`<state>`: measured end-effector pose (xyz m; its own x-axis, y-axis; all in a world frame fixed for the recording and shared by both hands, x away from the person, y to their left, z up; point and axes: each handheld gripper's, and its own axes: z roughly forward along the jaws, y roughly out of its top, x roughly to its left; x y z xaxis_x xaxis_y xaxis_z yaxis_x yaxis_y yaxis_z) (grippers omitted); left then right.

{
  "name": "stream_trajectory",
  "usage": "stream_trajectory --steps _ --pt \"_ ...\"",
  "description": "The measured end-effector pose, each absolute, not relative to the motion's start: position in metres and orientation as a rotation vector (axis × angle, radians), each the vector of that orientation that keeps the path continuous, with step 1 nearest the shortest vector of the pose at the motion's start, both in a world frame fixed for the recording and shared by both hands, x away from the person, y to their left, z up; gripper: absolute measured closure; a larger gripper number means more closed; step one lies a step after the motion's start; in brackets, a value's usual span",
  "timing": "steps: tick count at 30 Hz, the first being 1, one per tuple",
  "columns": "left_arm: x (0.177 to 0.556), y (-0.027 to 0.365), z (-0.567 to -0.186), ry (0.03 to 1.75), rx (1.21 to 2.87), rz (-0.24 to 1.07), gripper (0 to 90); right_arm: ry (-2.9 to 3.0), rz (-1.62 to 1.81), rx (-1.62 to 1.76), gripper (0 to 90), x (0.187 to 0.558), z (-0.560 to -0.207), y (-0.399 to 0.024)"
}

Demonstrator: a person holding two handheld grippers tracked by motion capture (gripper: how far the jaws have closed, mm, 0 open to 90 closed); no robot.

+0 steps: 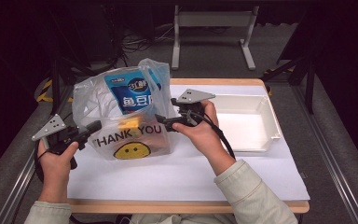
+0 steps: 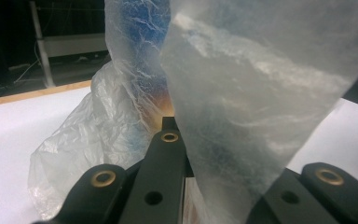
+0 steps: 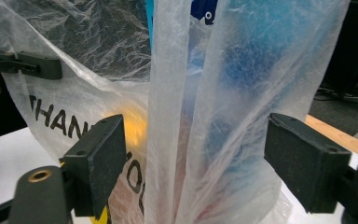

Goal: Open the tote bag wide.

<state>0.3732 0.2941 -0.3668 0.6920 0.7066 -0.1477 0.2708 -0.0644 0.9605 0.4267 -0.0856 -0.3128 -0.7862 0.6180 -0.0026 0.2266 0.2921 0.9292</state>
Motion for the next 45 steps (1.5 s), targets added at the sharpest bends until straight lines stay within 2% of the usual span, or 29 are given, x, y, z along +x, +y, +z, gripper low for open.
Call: stream_trajectory --steps 13,15,19,20,21,27,32,45 --pt "0.374 0.294 -0.368 0.804 1.644 0.425 88.0 2.229 1.46 0.811 21.5 0.44 -0.321 -0.073" --pt "0.374 0.294 -0.368 0.803 1.645 0.424 88.0 2.232 1.464 0.818 27.8 0.441 -0.32 -0.072" --pt "0.374 0.295 -0.368 0.807 1.642 0.424 87.4 2.247 1.462 0.824 57.3 0.44 -0.318 -0.075" --pt "0.374 0.295 -0.368 0.807 1.642 0.424 87.2 2.247 1.462 0.824 57.3 0.44 -0.318 -0.075" --pt "0.374 0.295 -0.368 0.809 1.639 0.425 87.0 2.244 1.486 0.836 62.9 0.439 -0.317 -0.078" --pt "0.375 0.296 -0.368 0.817 1.631 0.427 85.5 2.235 1.492 0.845 78.9 0.438 -0.316 -0.082" --pt "0.374 0.299 -0.368 0.82 1.622 0.438 83.7 2.223 1.501 0.859 85.2 0.438 -0.318 -0.088" --pt "0.371 0.308 -0.367 0.827 1.591 0.469 83.6 2.202 1.51 0.903 88.1 0.441 -0.324 -0.099"
